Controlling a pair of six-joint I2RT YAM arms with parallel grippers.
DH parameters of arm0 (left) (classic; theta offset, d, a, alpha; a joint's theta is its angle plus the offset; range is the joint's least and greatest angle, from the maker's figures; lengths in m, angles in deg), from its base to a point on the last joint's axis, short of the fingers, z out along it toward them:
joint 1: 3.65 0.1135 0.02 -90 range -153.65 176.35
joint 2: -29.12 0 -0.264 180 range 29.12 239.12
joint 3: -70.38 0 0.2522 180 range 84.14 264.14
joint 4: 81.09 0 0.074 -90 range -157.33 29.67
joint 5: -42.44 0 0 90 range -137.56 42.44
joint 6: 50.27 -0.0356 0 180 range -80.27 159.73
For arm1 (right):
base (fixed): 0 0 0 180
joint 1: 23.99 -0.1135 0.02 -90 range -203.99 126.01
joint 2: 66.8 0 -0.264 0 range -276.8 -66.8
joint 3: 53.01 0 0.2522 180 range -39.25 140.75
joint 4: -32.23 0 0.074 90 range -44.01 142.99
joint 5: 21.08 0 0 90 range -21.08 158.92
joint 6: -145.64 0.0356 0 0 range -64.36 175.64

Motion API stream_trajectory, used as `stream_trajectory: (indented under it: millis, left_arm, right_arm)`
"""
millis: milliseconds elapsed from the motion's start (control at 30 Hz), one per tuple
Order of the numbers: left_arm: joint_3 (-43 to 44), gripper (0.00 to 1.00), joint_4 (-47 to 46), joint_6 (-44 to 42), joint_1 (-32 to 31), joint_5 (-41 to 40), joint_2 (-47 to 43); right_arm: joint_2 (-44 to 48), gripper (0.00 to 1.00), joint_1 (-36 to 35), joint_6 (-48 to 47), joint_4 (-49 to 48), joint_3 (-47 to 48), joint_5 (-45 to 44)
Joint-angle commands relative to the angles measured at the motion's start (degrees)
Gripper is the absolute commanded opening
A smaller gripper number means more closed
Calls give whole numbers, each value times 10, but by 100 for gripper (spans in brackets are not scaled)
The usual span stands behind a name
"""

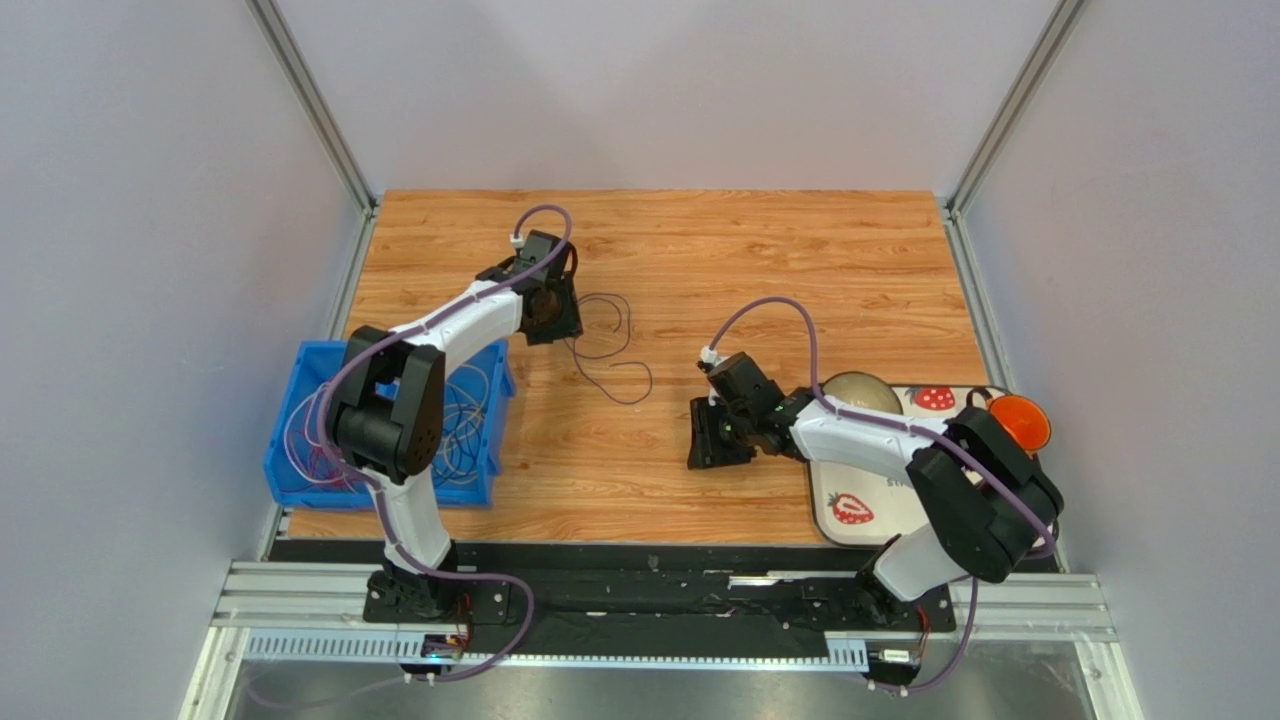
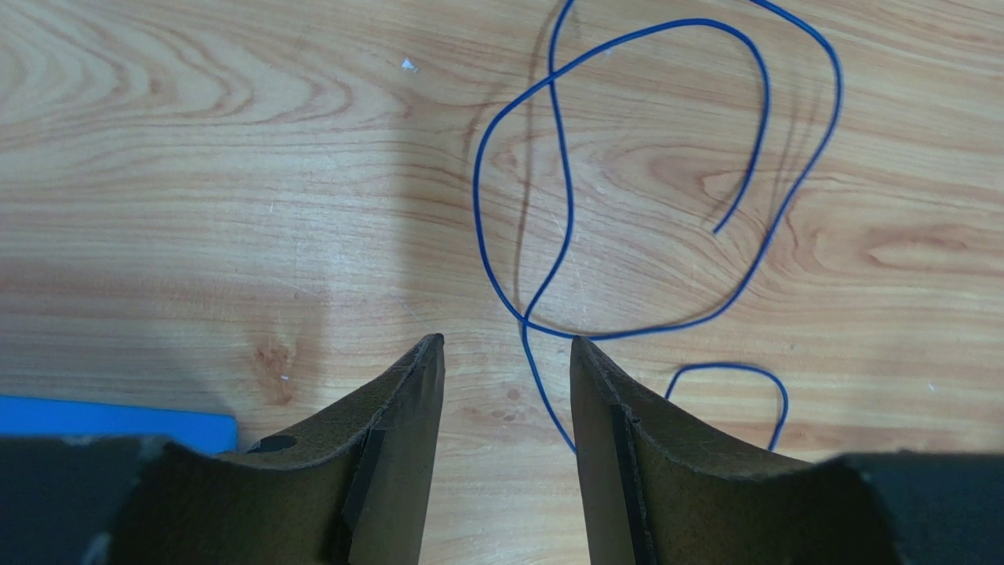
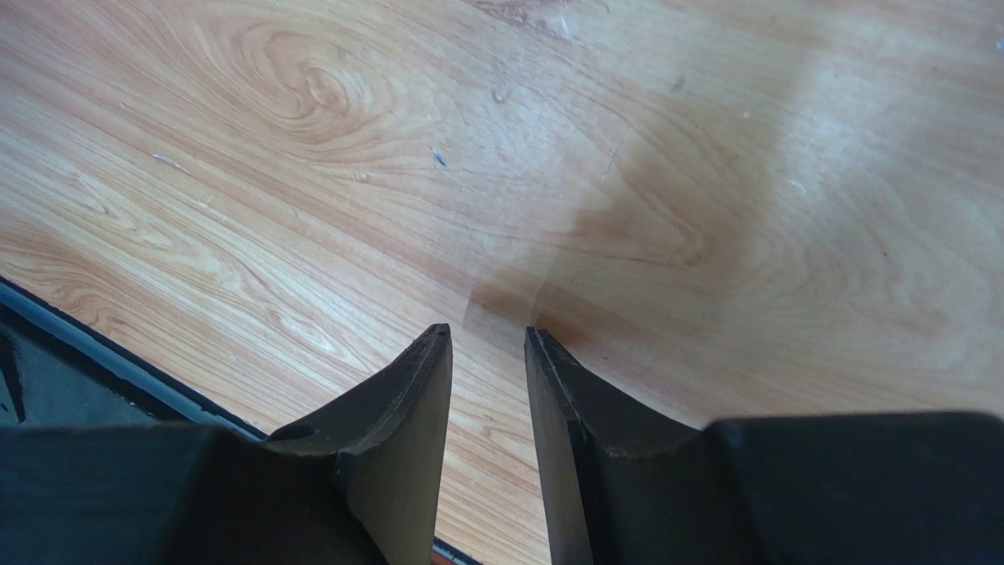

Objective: Untangle the cables
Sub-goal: Pick up the cable at the center of the board.

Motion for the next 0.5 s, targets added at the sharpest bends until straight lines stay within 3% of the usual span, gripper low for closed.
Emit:
stream_trajectory:
  millis: [0, 467]
  left_arm:
    - [-3, 52, -26, 48, -5, -17, 23]
    - [7, 51, -29, 75, -25, -51, 63]
  right_arm:
    - [-29, 38, -2, -21, -22, -24, -26]
    - [-46, 38, -2, -23, -38, -25, -21]
